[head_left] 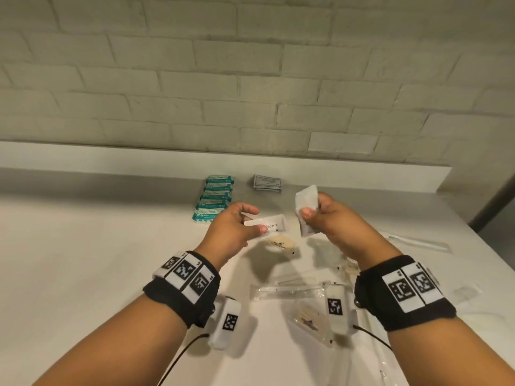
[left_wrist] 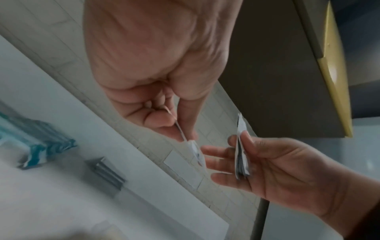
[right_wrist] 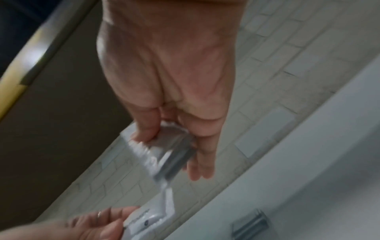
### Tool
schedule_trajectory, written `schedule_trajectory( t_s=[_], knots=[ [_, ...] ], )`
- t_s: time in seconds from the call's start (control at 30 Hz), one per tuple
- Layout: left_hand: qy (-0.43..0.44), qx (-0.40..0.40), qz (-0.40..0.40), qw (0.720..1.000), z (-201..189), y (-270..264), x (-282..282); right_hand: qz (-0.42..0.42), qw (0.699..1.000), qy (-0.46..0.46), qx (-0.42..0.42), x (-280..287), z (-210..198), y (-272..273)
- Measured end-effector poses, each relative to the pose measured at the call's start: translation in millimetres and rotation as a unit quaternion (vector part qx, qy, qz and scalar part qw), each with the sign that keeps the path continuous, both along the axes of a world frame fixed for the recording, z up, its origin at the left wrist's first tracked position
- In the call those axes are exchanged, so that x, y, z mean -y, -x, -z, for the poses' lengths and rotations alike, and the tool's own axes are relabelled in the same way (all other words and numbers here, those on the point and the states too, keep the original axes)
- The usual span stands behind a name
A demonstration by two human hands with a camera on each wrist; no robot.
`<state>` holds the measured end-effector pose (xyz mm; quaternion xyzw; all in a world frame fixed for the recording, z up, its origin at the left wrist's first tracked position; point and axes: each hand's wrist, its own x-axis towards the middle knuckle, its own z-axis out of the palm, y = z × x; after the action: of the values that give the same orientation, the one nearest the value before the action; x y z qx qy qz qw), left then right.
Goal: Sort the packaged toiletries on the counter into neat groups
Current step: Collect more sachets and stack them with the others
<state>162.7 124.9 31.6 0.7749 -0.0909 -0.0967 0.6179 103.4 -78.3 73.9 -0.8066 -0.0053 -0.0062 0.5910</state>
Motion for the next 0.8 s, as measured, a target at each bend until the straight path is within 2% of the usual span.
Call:
schedule_trajectory(
  t_s=[0.1,0.17,0.2,0.27,0.3,0.37,0.43,0.5,0.57,0.67,0.8],
  knots=[
    [-0.029,0.037,0.028,0.999,-8.6,-4.9,5.1,-0.096,0.985,0.142,-0.027,-15.1,-7.3,-2.4],
    [0.023,0.041,0.030,0.998,-17.7,-5.0,9.7,-0.092,0.976,0.197,-0.024,-27.4,-9.1,-3.6],
    [0.081,0.021,0.029,0.996,-22.1,-3.7,10.7,-0.081,0.982,0.167,-0.021,-33.6,-10.0,-2.5],
    [0.205,-0.036,0.058,0.976,-25.9,0.4,11.6,-0.060,0.997,0.042,-0.020,-40.0,-7.5,-1.8],
    [0.239,-0.054,0.080,0.966,-25.5,2.5,11.7,-0.055,0.998,-0.004,-0.022,-41.5,-5.7,-2.7],
    [0.244,-0.060,0.123,0.960,-20.2,9.2,14.3,-0.059,0.997,-0.038,-0.021,-44.7,-1.5,-3.9],
    [0.215,-0.054,0.129,0.967,-14.3,15.2,21.1,-0.063,0.998,-0.023,-0.010,-50.6,2.4,-6.4],
    [0.223,-0.077,0.086,0.968,-15.1,18.4,26.8,-0.054,0.998,0.015,-0.008,-57.2,5.1,-7.6],
    [0.266,-0.116,0.037,0.956,-20.2,18.4,27.5,-0.023,0.996,0.088,0.001,-58.6,5.0,-5.9],
    [0.267,-0.130,0.005,0.955,-22.8,10.7,21.2,0.021,0.972,0.227,0.063,-50.7,-0.1,1.8],
    [0.183,-0.125,0.057,0.974,-24.4,13.1,23.4,-0.102,0.908,0.389,0.117,-50.0,-9.8,9.2]
  ],
)
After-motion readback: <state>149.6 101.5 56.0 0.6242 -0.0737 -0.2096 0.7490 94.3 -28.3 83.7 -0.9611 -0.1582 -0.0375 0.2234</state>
